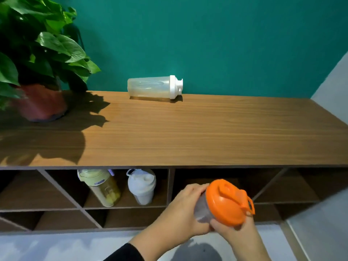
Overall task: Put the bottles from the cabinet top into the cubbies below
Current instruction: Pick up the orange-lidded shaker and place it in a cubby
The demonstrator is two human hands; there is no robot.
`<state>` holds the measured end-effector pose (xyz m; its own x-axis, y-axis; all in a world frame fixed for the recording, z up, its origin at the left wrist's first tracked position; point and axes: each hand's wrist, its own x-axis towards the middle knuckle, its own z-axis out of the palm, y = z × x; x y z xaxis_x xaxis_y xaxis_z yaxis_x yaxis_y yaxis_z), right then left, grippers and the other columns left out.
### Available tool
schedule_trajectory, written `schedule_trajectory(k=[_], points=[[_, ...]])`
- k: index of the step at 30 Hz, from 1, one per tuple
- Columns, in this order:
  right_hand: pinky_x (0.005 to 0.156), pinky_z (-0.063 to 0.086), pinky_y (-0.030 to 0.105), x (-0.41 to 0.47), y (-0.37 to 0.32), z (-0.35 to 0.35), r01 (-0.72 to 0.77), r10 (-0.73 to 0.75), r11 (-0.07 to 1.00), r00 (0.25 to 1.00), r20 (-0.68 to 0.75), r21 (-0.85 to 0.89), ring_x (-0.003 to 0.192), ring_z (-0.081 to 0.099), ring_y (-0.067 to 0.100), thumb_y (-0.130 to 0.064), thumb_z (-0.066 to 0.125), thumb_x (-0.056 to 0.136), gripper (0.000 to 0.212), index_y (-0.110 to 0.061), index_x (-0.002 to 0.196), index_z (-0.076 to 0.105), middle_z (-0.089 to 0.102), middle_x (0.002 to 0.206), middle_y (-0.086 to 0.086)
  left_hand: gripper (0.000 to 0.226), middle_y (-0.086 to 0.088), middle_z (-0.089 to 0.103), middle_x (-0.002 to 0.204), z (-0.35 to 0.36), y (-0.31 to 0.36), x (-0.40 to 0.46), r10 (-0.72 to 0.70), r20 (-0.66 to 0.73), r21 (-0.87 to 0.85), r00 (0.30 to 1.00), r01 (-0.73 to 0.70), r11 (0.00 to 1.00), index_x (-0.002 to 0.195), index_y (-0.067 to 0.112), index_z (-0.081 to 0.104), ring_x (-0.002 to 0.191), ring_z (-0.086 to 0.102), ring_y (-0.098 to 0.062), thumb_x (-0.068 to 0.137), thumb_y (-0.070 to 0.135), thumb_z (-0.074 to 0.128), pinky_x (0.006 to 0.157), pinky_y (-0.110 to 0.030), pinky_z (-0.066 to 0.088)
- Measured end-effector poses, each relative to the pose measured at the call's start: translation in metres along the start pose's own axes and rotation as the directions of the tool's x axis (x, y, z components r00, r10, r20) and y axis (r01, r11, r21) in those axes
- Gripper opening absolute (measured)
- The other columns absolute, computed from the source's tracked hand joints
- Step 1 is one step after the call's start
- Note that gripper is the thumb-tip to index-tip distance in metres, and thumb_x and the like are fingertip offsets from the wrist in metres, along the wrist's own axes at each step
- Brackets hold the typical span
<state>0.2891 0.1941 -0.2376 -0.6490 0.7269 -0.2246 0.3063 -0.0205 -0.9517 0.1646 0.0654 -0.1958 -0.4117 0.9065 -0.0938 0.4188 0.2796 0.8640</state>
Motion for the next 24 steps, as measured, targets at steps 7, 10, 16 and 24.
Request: schedule_trajectory(k=[7,10,16,24], points=[[0.088,0.043,0.029,0.047,0.018,0.042,-0.051,0.053,0.998,0.997,-0.053,0.043,0.107,0.052,0.015,-0.017,0.090,0.069,0.102,-0.031,0.143,0.021,0.049,0.121,-0.004,0.040,0.010,0.058,0.120,0.036,-0.051,0.042,-0.253,-0.137,-0.184,0.958,0.226,0.957,0.116,0.049,0.048,0.105,0.056,0.011,0.080,0.043,0.066,0.094,-0.018,0.048],[0.096,0.041,0.034,0.071,0.028,0.048,-0.093,0.094,0.996,0.995,-0.042,0.014,0.119,0.052,0.022,-0.026,0.087,0.072,0.100,-0.027,0.147,0.020,0.051,0.128,0.000,0.023,0.008,0.066,0.103,0.042,-0.065,0.064,-0.350,-0.149,-0.226,0.925,0.313,0.923,0.100,0.037,0.052,0.093,0.065,-0.002,0.084,0.036,0.069,0.087,-0.024,0.055],[0.057,0.047,0.018,0.102,0.050,0.047,-0.141,0.148,0.977,0.988,0.032,-0.159,0.065,0.061,0.010,-0.016,0.079,0.074,0.045,-0.008,0.110,0.052,0.064,0.076,0.002,0.030,-0.005,0.059,0.066,0.046,-0.088,0.086,-0.471,-0.126,-0.234,0.873,0.435,0.869,0.072,0.026,0.045,0.058,0.055,-0.010,0.089,0.012,0.065,0.059,-0.017,0.042],[0.044,0.038,0.013,0.107,0.053,0.052,-0.167,0.189,0.943,0.981,0.050,-0.288,0.046,0.049,-0.001,-0.031,0.082,0.073,0.046,-0.009,0.094,0.048,0.054,0.060,-0.004,0.036,-0.001,0.064,0.084,0.045,-0.088,0.088,-0.519,-0.153,-0.194,0.841,0.489,0.850,0.109,0.031,0.044,0.071,0.060,-0.015,0.089,0.013,0.068,0.077,-0.041,0.061]])
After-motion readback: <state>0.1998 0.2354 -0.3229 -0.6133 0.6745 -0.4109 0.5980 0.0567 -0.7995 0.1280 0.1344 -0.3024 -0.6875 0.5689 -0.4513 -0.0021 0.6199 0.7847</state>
